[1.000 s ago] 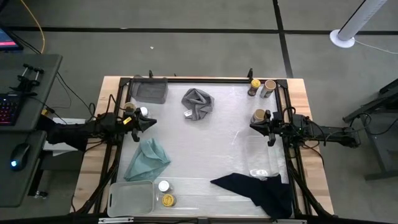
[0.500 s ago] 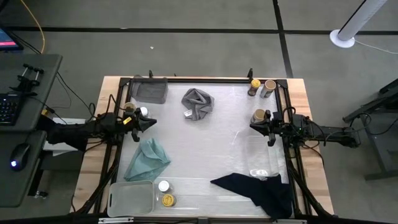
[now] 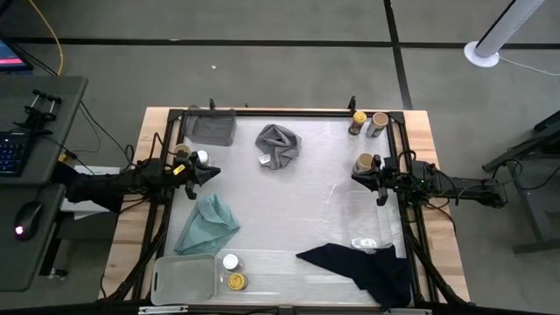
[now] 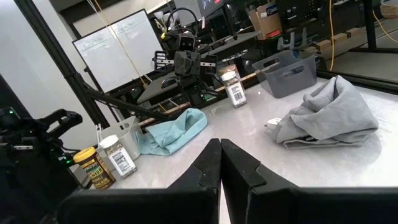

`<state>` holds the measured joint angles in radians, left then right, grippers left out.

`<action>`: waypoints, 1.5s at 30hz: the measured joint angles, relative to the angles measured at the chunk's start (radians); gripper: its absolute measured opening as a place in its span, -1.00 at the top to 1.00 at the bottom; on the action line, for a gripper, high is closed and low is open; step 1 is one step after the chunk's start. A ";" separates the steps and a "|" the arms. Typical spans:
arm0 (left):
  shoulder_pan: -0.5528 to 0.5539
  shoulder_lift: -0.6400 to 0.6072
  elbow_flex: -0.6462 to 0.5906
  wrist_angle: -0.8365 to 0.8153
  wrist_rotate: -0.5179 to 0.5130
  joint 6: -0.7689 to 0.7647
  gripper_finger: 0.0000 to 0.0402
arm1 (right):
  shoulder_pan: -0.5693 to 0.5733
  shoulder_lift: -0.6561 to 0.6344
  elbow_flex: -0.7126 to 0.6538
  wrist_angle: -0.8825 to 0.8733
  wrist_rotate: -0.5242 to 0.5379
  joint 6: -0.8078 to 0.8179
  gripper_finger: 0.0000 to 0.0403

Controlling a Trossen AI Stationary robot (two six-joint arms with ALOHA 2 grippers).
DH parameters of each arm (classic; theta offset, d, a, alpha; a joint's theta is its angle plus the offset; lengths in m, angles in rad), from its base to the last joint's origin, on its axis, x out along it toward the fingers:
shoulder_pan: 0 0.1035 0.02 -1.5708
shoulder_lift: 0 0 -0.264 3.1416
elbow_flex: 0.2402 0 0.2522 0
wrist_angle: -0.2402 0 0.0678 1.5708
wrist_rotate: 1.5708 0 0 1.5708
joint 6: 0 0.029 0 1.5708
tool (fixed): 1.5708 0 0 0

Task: Sort spices by type

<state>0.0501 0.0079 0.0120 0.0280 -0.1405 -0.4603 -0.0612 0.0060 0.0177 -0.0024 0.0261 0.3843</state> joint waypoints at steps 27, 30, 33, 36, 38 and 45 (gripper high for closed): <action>0.000 0.000 0.000 0.000 0.000 0.000 1.00 | -0.051 0.174 0.481 -0.264 0.324 0.025 0.31; 0.000 0.000 0.000 0.000 0.000 0.000 1.00 | -0.074 0.305 0.621 -0.502 0.421 0.072 -0.10; 0.000 0.000 0.000 0.000 0.000 0.000 1.00 | -0.098 0.440 0.723 -0.701 0.483 0.150 -0.45; 0.000 0.000 0.000 0.000 0.000 0.000 1.00 | -0.134 0.583 0.789 -0.848 0.494 0.257 -0.68; 0.000 0.000 0.000 0.000 0.000 0.000 1.00 | -0.162 0.683 0.818 -0.921 0.494 0.347 -0.75; 0.000 0.000 0.000 0.000 0.000 0.000 1.00 | -0.299 1.004 0.876 -1.018 0.335 0.490 -0.79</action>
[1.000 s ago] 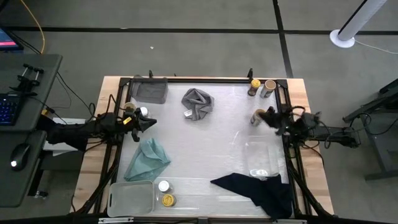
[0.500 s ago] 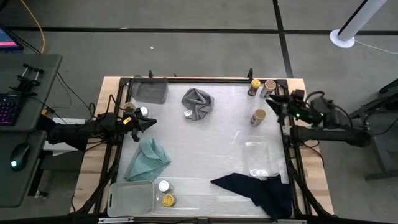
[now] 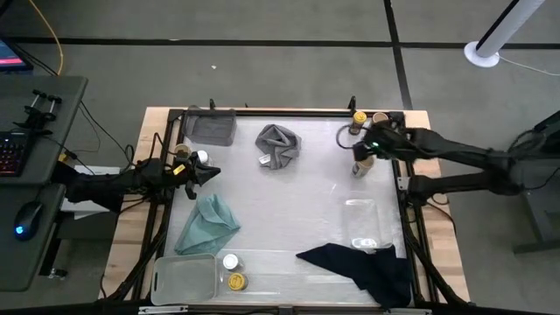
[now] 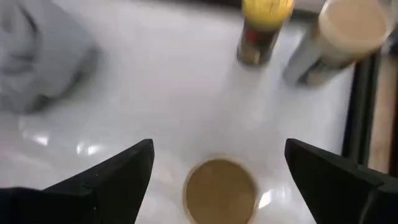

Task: Sort spices by type
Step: Put the bottom right brown seasoning bottle into the transparent bin

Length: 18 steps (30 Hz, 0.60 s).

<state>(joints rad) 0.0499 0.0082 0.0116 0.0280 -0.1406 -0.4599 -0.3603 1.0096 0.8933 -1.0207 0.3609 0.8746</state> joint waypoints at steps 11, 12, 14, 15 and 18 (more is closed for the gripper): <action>0.000 0.000 0.000 0.000 0.000 0.000 1.00 | -0.093 0.292 0.064 -0.096 -0.226 -0.008 -0.79; 0.000 0.000 0.000 0.000 0.000 0.000 1.00 | -0.092 0.301 0.074 -0.102 -0.228 -0.011 -0.79; 0.000 0.000 0.000 0.000 0.000 0.000 1.00 | -0.093 0.316 0.082 -0.116 -0.227 -0.011 -0.79; 0.000 0.000 0.000 0.000 0.000 0.000 1.00 | -0.092 0.323 0.082 -0.128 -0.229 -0.013 -0.79; 0.000 0.000 0.000 0.000 0.000 0.000 1.00 | -0.087 0.324 0.086 -0.141 -0.274 -0.020 -0.79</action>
<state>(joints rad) 0.0499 0.0082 0.0117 0.0280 -0.1406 -0.4602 -0.4469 1.3334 0.9791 -1.1615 0.0869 0.8548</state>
